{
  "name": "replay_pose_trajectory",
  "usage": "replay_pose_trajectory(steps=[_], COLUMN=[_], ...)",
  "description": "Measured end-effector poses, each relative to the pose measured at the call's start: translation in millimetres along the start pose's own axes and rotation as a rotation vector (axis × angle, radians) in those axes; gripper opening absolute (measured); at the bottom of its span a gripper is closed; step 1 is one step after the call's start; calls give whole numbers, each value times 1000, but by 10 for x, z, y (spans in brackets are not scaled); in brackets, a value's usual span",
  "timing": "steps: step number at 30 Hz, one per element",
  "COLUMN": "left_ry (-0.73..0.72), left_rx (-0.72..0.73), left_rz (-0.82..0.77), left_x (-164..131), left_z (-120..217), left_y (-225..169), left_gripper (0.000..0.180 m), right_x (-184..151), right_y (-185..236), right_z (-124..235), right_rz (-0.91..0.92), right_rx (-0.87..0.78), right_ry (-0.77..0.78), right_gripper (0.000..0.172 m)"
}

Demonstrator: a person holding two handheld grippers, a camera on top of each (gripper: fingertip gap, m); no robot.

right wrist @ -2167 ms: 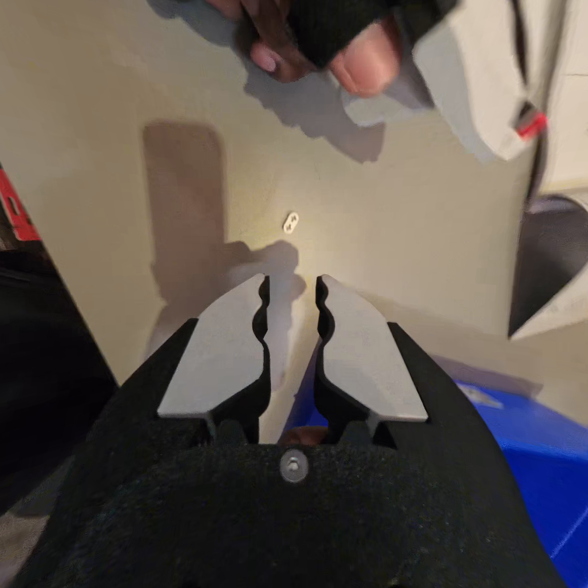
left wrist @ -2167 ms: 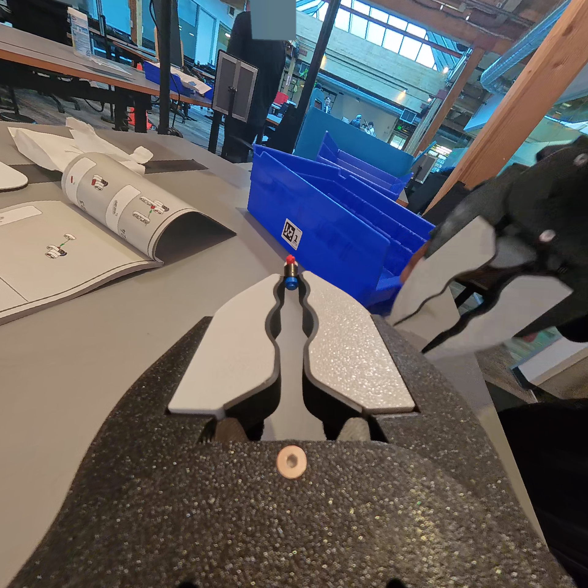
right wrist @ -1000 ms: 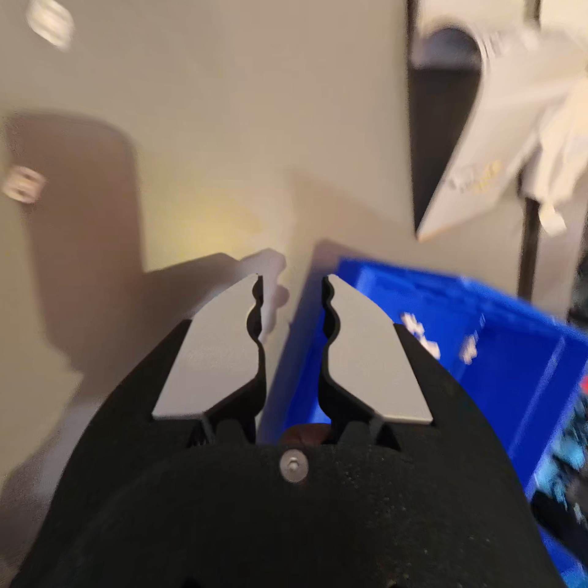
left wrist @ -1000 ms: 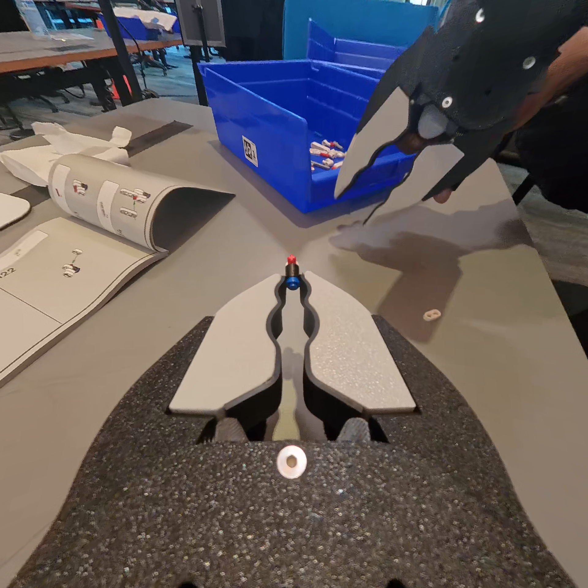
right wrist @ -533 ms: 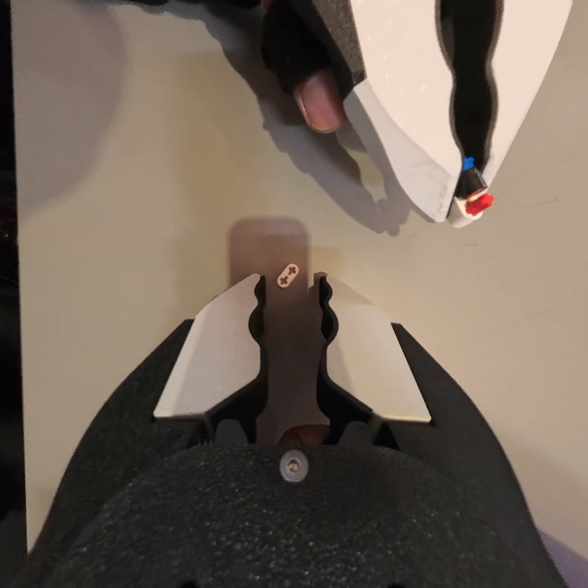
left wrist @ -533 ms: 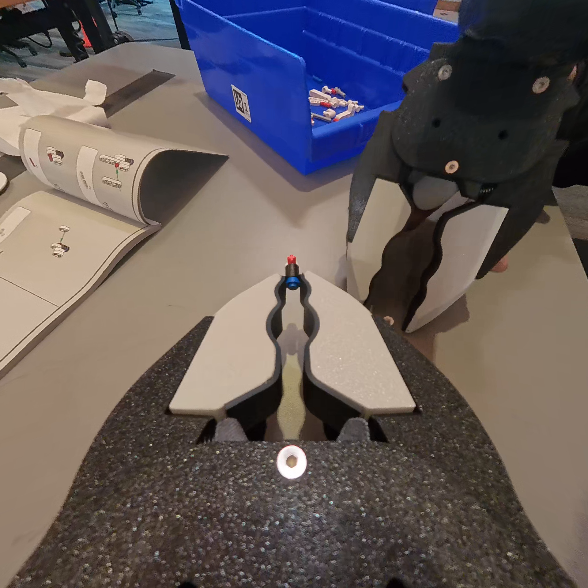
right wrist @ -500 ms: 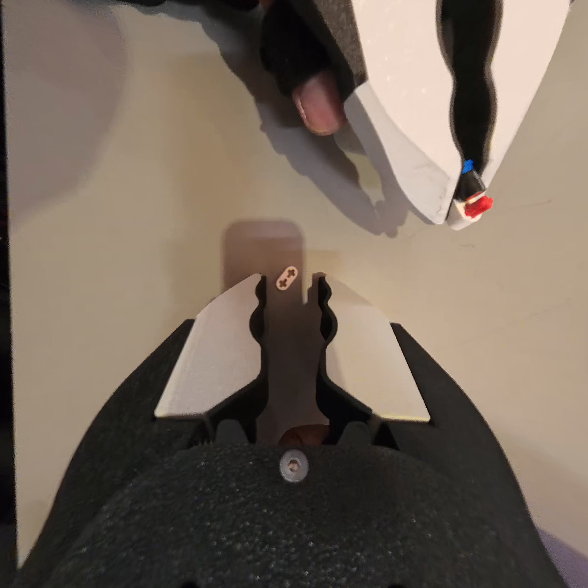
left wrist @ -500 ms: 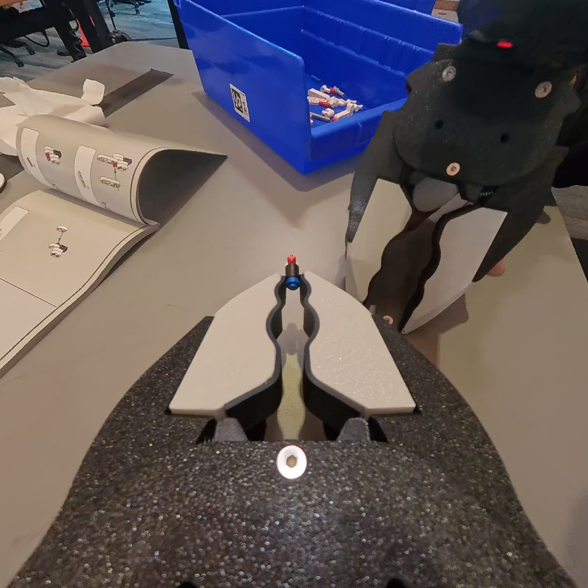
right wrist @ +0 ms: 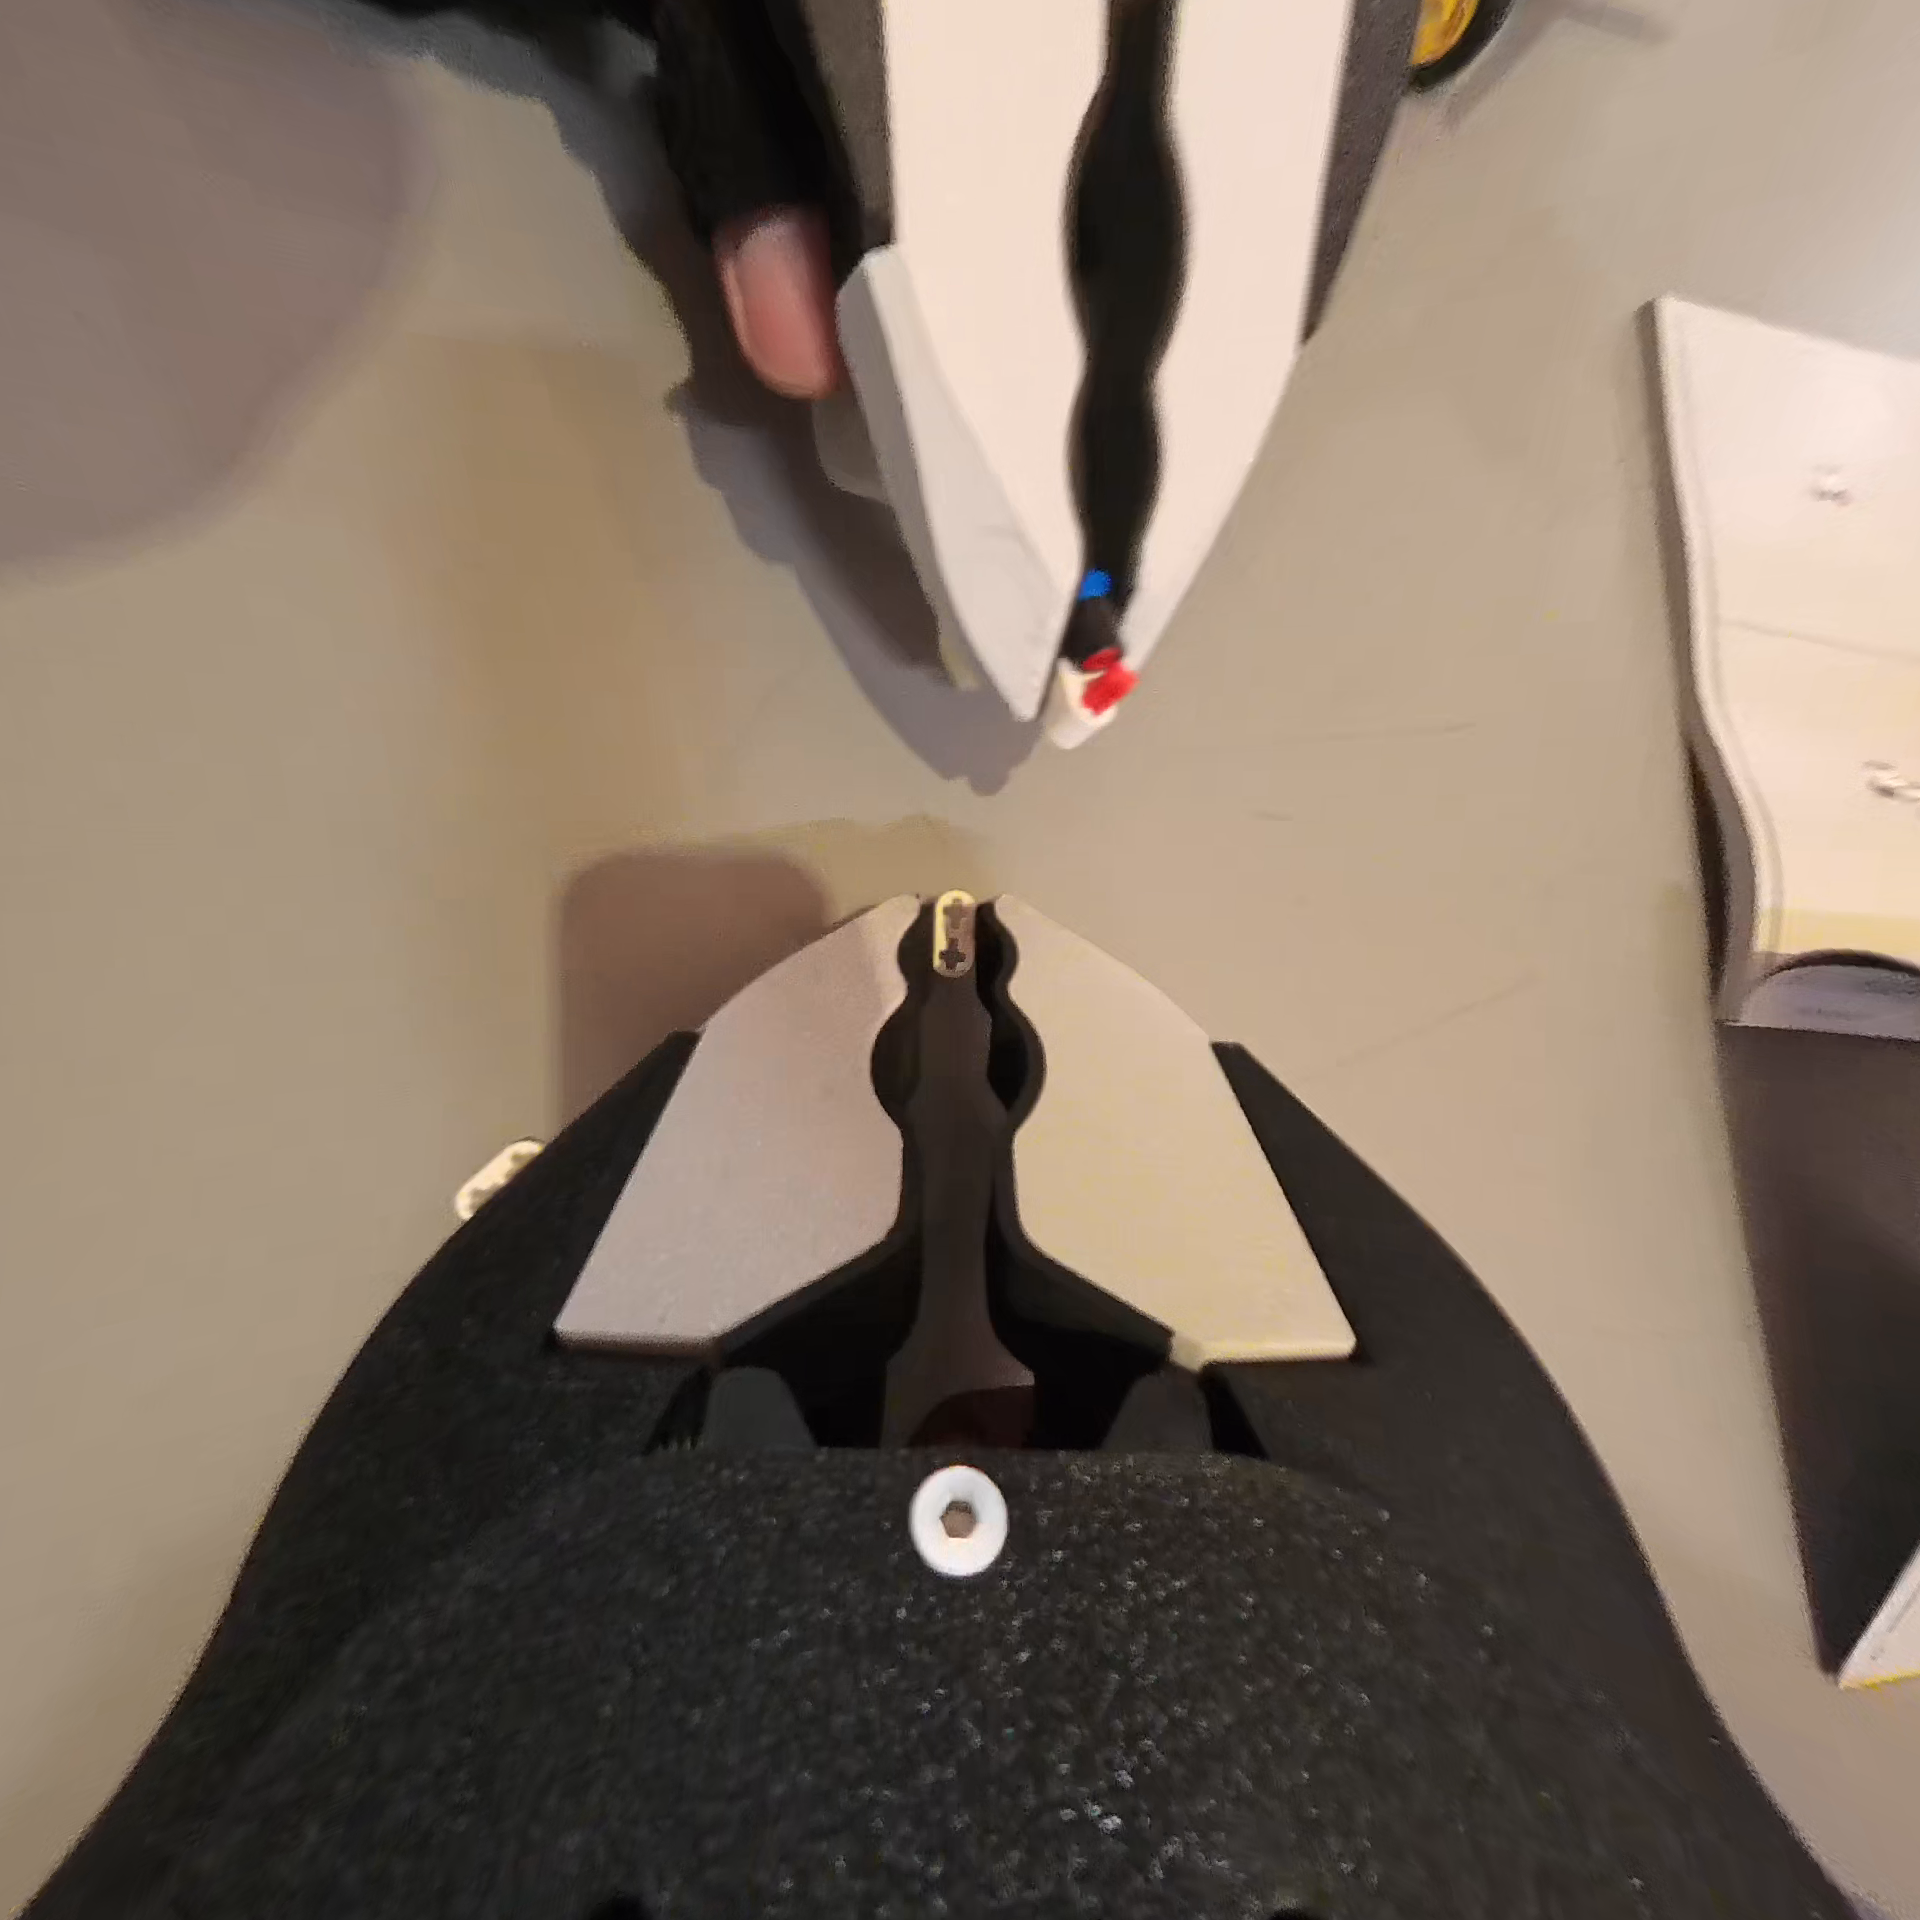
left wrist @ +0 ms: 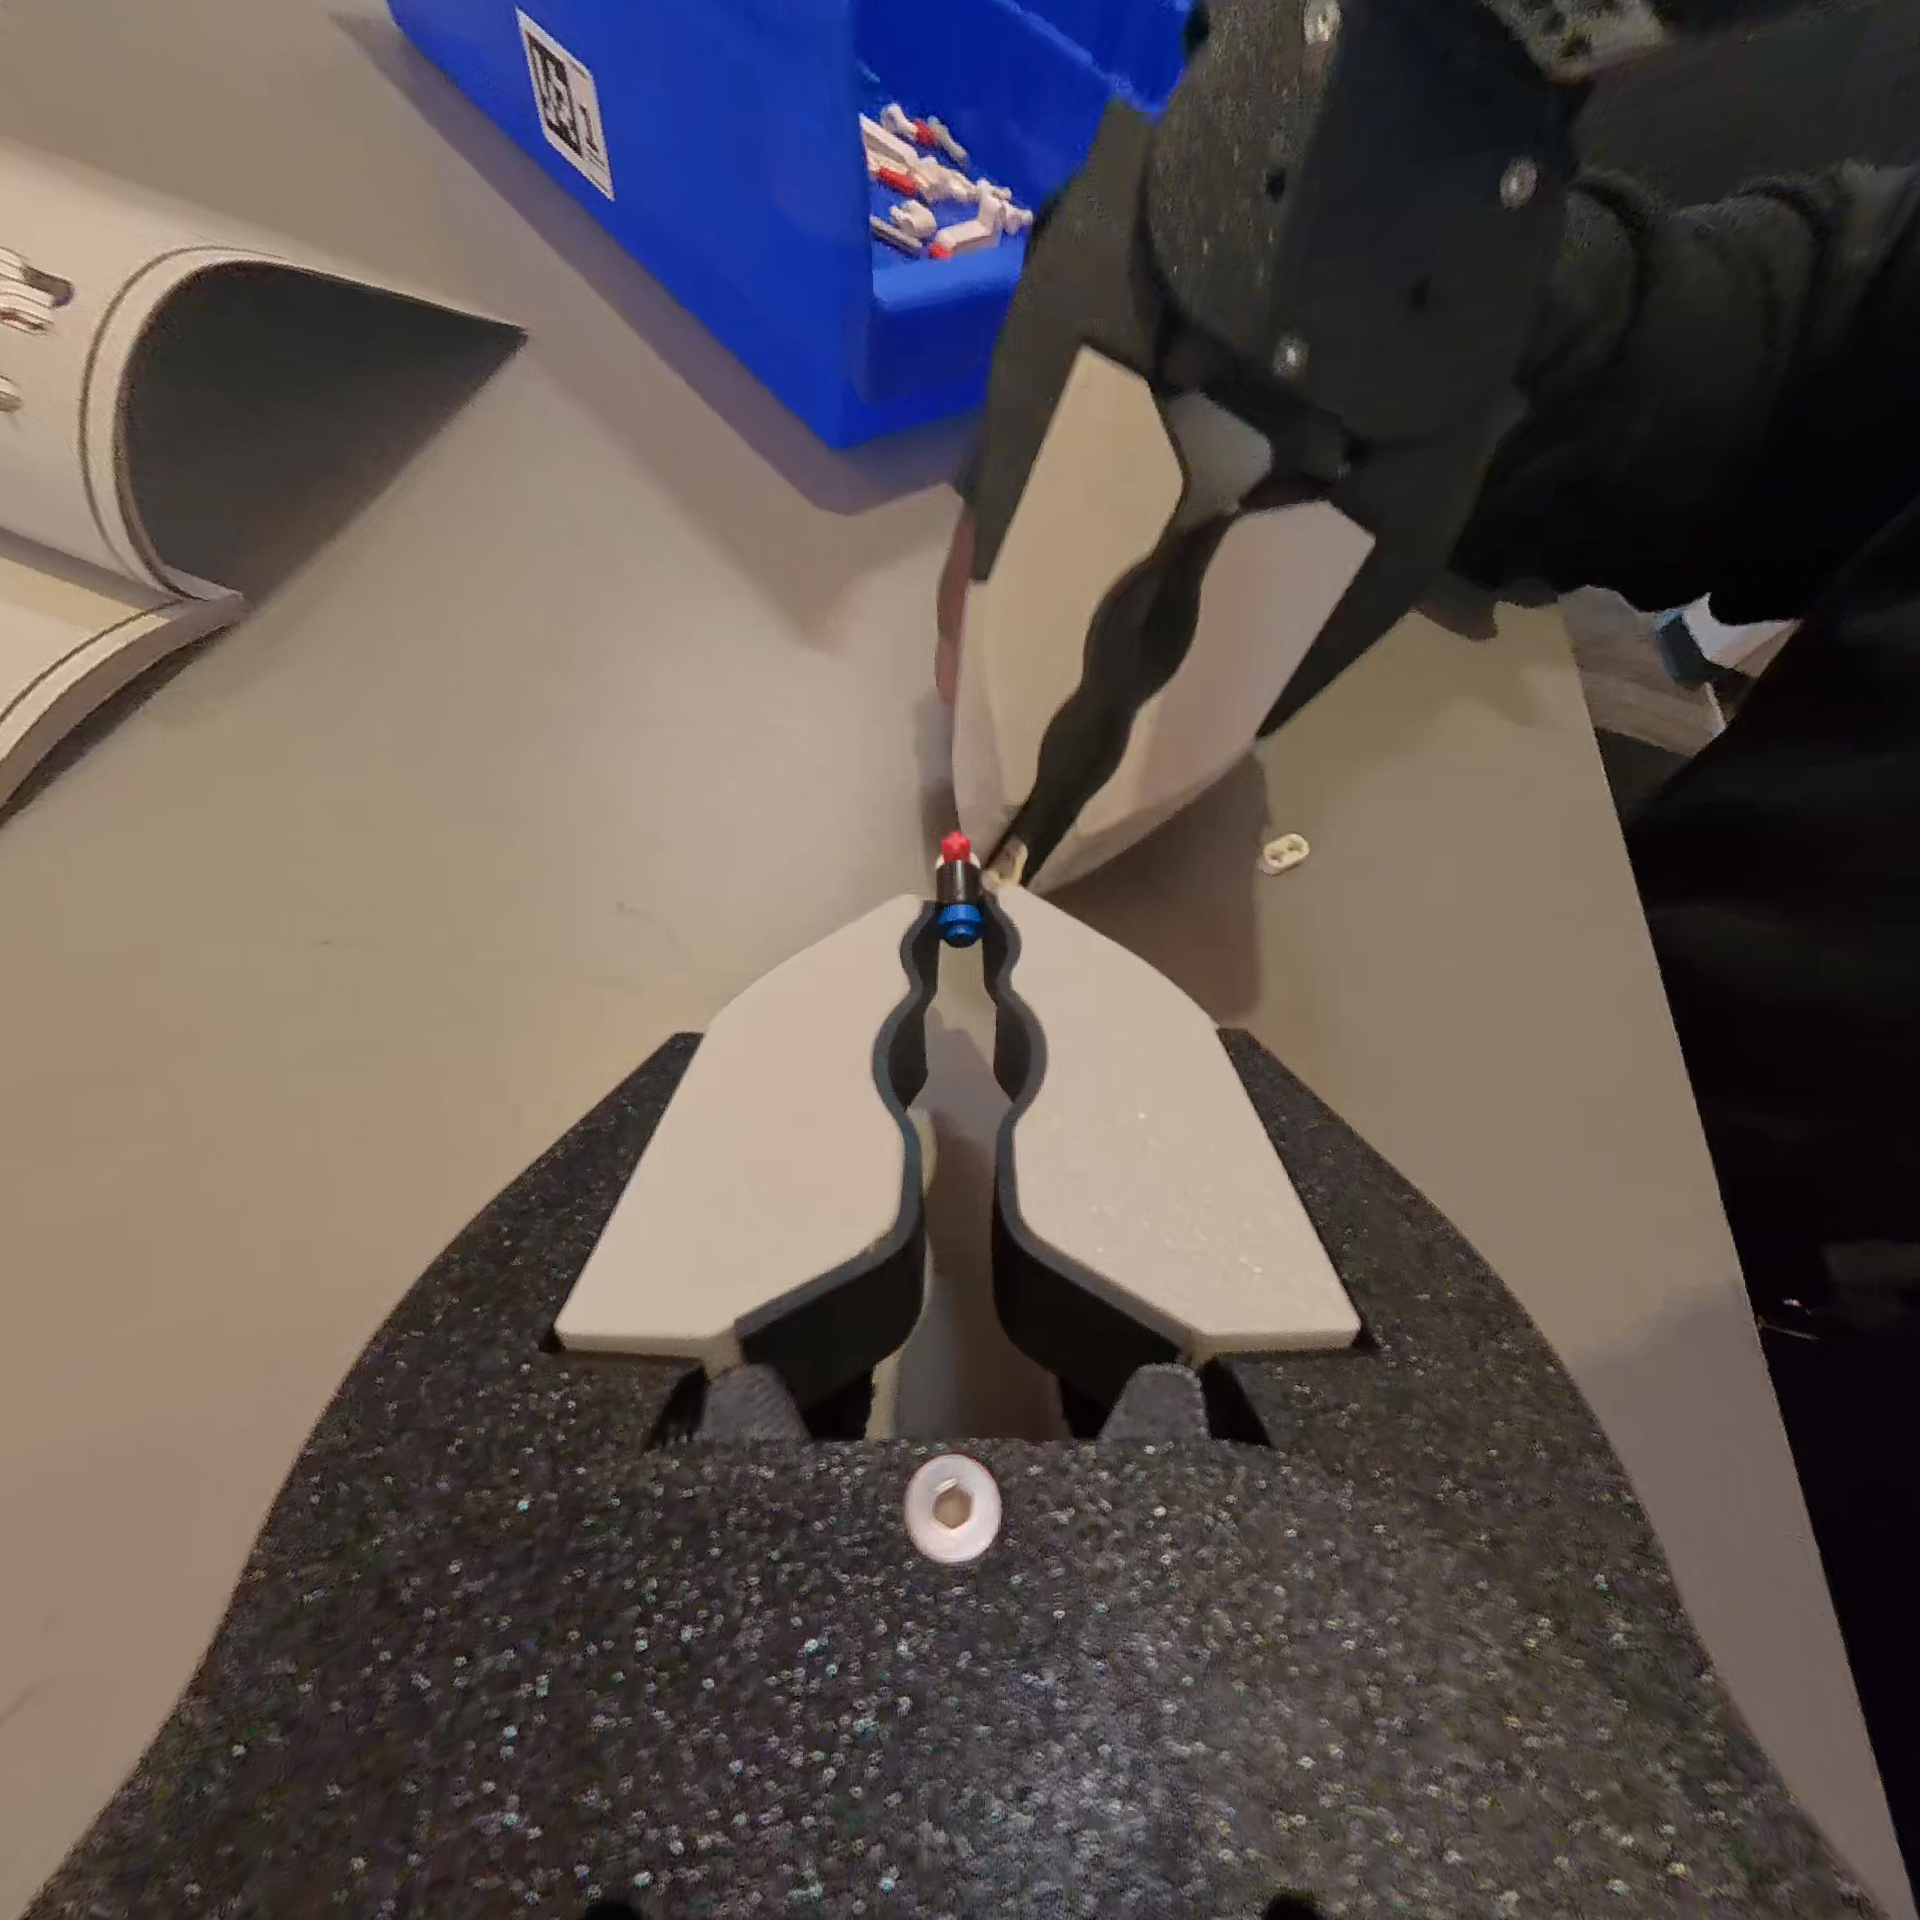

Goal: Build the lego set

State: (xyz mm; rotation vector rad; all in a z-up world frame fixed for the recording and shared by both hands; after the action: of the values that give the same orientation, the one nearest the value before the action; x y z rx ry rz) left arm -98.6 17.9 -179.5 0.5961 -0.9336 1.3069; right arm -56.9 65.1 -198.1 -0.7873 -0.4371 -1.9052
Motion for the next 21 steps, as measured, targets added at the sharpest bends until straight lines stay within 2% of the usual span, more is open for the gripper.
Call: replay_pose_trajectory(steps=[4,8,21], left_ry=[48,99,140], left_rx=[6,19,45], left_rz=[-67,-157,-344], left_x=[-54,-121,-211], left_z=[-42,-88,-150], left_y=[-53,-116,-236], left_gripper=[8,7,8], right_x=[112,191,164], right_y=[-2,25,103], right_z=[86,115,54], right_rz=[59,122,109], right_rx=[-30,-55,2], right_ry=[-116,-152,-87], right_gripper=[7,7,7])
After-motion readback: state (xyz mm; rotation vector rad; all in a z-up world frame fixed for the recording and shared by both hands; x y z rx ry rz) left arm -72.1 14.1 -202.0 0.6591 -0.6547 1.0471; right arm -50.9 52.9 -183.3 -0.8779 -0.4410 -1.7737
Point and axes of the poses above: each gripper's, where its closed fingertips meet, z back along the fingers, x out of its top, y = z × x across the jaws, the point moved 3 cm from there along z, back along the fingers, and after that the axes turned 11 degrees about x, right-handed, at the moved point
